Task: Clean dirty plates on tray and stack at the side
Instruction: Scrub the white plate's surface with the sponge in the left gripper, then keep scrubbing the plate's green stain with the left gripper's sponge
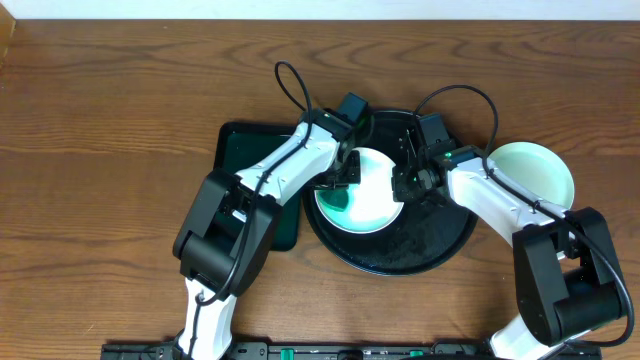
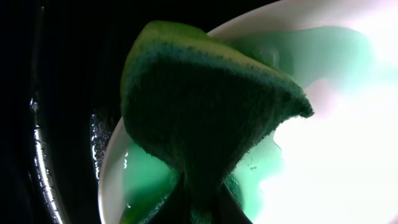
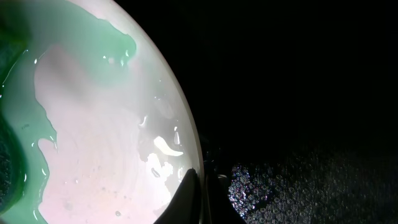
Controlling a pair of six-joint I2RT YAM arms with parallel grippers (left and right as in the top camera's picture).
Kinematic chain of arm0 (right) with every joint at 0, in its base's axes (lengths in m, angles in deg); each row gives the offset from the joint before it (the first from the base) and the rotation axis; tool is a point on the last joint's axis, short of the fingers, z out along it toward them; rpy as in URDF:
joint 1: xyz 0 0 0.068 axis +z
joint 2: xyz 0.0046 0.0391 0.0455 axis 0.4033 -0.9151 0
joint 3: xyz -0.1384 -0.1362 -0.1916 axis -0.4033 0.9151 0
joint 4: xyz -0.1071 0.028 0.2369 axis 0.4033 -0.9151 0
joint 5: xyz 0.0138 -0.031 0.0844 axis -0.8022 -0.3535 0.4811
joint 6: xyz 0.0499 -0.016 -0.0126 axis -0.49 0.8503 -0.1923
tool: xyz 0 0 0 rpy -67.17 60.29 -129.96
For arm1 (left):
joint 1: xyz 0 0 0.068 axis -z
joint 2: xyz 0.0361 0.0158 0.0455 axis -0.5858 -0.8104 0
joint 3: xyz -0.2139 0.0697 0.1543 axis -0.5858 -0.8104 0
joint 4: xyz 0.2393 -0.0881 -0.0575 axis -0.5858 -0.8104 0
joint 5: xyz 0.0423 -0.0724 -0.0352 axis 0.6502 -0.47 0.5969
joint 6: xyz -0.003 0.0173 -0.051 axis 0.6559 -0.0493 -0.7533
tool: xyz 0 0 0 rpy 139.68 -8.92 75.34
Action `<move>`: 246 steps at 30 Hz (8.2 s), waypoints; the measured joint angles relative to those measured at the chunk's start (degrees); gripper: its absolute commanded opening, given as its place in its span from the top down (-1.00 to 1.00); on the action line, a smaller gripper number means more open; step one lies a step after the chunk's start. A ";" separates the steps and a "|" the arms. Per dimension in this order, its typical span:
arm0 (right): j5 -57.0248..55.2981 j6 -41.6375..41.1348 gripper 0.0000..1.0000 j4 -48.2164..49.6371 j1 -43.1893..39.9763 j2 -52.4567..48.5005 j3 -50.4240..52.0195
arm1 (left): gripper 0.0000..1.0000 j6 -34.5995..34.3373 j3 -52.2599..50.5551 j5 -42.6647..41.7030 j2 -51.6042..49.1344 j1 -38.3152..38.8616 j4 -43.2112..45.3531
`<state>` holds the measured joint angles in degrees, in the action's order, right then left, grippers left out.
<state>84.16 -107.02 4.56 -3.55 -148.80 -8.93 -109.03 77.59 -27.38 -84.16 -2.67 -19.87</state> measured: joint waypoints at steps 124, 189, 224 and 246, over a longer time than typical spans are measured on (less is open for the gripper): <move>-2.58 0.42 0.98 0.07 -0.02 0.02 0.00 | 0.86 2.80 -3.19 -11.98 7.67 3.91 0.28; -2.78 0.48 0.97 0.37 -0.02 0.02 0.00 | 0.85 -4.24 -8.41 -11.08 11.08 3.08 10.16; -2.78 0.48 0.98 0.37 -0.02 0.02 0.00 | 0.85 -1.20 -7.72 -12.57 3.74 0.46 11.47; -3.08 0.94 0.98 0.22 -0.13 0.02 0.00 | 0.85 1.79 -7.63 -20.90 8.55 2.56 7.74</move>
<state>81.08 -106.08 4.78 -3.68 -148.77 -8.93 -107.23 69.97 -48.28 -75.61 -0.11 -12.14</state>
